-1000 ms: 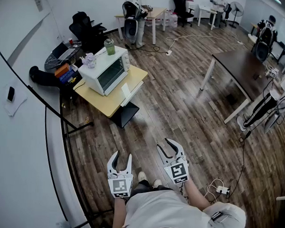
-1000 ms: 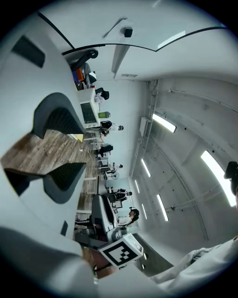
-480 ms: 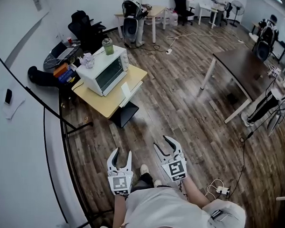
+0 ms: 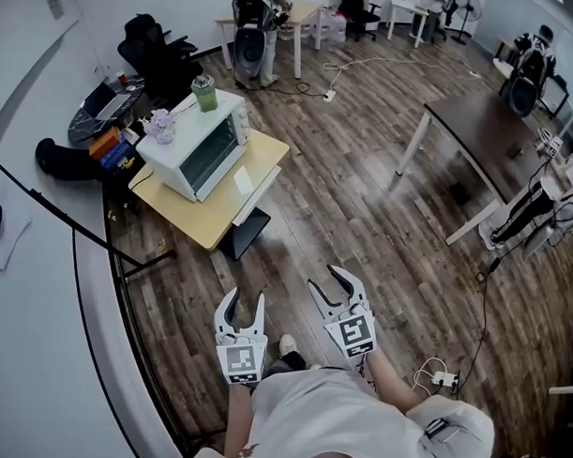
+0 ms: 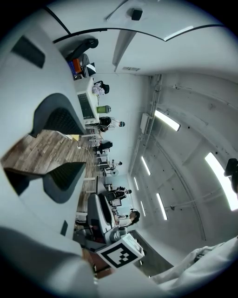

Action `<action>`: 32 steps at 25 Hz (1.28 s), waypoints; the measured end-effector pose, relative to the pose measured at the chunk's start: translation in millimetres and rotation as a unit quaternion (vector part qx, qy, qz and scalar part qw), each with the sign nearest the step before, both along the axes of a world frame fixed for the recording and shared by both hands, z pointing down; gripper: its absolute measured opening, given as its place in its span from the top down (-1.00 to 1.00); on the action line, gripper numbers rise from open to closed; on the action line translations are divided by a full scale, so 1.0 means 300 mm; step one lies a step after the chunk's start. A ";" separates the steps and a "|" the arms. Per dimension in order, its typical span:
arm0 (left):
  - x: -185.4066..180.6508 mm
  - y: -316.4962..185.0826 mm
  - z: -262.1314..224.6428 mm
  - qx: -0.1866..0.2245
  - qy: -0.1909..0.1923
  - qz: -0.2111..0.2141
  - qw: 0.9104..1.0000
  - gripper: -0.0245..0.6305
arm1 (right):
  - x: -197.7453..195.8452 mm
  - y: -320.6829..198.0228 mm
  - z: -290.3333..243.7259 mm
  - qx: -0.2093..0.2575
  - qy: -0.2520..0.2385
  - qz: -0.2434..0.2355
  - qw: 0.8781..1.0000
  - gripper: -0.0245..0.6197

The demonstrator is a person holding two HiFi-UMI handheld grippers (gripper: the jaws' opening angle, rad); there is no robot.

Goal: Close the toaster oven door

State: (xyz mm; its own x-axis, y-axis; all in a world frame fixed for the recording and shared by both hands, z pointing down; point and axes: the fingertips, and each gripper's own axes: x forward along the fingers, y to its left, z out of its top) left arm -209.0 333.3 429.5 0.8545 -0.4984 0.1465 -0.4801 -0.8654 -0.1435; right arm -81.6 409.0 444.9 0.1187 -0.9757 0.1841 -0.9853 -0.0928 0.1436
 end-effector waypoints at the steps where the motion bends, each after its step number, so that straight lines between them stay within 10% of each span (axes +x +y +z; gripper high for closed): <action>1: 0.007 -0.028 -0.004 0.001 0.000 0.002 1.000 0.39 | 0.004 -0.027 -0.004 0.000 0.000 0.001 1.000 0.29; 32: 0.226 -0.538 0.050 -0.023 0.013 0.022 0.999 0.40 | 0.205 -0.522 0.030 -0.020 0.011 0.015 1.000 0.30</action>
